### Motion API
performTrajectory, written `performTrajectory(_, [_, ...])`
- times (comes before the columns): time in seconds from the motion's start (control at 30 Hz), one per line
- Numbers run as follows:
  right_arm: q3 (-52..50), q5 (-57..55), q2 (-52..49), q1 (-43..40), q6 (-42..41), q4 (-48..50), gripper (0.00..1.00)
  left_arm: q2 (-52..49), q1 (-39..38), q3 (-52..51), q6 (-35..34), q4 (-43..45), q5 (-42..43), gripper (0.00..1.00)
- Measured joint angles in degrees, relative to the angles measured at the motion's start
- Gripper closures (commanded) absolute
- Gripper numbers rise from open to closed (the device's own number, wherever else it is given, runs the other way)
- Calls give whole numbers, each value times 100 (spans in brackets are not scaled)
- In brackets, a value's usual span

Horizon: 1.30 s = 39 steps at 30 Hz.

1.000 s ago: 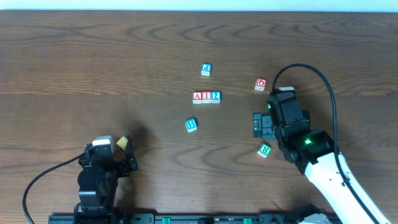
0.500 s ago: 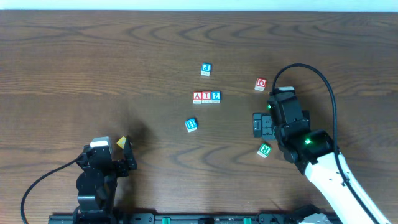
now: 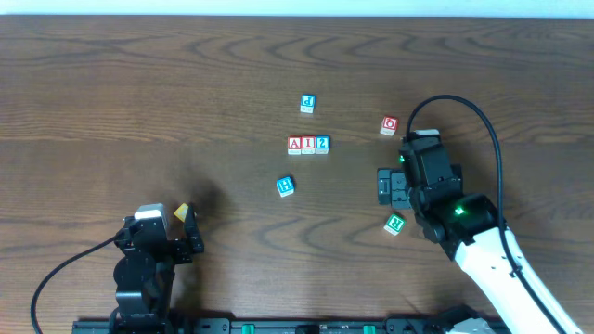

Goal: Spell out Ai2

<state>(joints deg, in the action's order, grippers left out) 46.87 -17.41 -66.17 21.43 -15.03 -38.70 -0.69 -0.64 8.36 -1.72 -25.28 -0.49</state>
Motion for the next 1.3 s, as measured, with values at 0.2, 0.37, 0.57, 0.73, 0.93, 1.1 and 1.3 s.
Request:
performTrajectory(0.2, [-4,-376,232,0,4,-146,1,0,0,0,0,0,0,5])
performTrajectory(0.37, [-7,-597,1414,-85,254,-192,1,0,0,0,0,0,-15,5])
performTrajectory(0.57, [-2,-682,3237,-284,485,-348,1,2,2,0,0,4,-17,5])
performTrajectory(0.73, [2,-706,4516,-542,527,-885,1,7,0,0,0,9,-20,5])
performTrajectory(0.93, [0,-723,5370,-730,544,-1637,1,7,0,0,0,11,-37,5])
performTrajectory(1.1, [-186,-737,6037,-741,544,-1825,1,7,0,0,0,15,-37,5])
performTrajectory(1.3, [-946,-754,6553,-752,328,-1683,1,7,0,-2,0,15,-37,5])
